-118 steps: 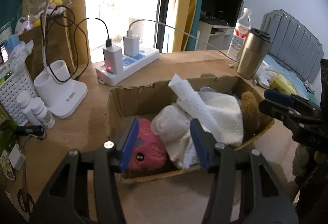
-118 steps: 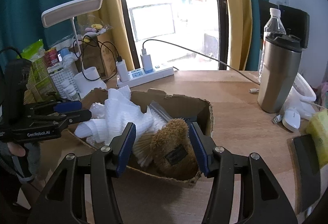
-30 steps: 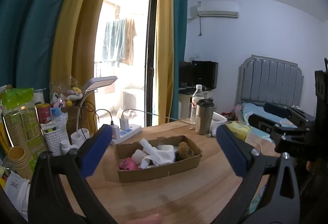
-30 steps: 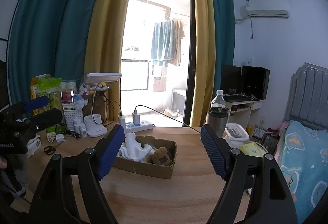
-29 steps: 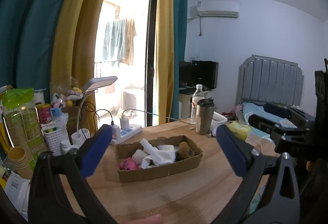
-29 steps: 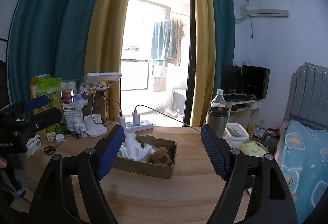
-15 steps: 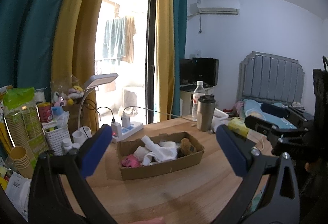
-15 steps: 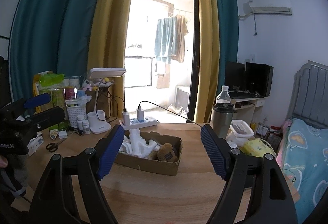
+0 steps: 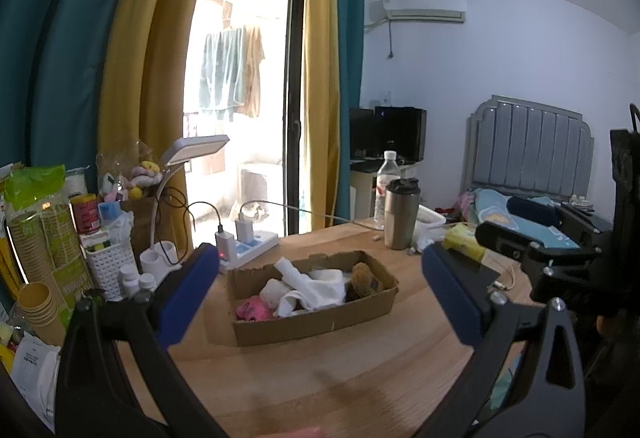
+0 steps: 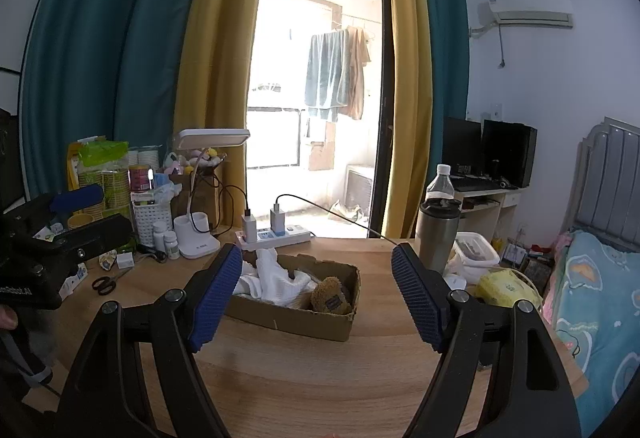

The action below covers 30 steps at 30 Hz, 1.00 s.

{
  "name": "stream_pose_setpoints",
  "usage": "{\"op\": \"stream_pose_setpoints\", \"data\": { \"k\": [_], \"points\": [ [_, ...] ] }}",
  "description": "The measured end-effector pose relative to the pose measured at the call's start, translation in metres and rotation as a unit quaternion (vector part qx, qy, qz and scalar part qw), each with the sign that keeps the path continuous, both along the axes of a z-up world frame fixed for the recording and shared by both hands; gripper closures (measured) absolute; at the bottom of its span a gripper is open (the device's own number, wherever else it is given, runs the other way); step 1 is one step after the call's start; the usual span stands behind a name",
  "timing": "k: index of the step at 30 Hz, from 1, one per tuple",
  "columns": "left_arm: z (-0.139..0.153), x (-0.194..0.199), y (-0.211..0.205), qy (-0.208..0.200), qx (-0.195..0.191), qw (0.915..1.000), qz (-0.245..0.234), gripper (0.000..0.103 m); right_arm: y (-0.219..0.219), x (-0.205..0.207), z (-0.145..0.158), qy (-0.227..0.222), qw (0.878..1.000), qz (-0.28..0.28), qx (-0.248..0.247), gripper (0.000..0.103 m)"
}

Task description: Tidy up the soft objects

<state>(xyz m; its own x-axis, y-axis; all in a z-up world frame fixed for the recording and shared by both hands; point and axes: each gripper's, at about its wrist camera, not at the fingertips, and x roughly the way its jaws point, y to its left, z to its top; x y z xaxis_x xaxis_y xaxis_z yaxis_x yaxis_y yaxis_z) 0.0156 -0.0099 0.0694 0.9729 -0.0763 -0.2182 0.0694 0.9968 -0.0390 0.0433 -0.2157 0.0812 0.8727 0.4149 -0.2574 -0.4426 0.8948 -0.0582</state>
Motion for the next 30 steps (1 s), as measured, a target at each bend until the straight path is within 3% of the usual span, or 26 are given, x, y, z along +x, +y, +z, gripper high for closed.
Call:
{"op": "stream_pose_setpoints", "data": {
  "k": [23, 30],
  "points": [
    [-0.002, 0.002, 0.000, 0.004, -0.001, 1.0000, -0.002, 0.001, 0.002, 0.001, -0.002, 0.002, 1.000, 0.000, -0.001, 0.023],
    [-0.016, 0.009, -0.001, 0.016, -0.010, 0.9998, -0.006, 0.001, 0.007, 0.012, -0.014, 0.021, 1.000, 0.006, -0.004, 0.023]
  ]
}}
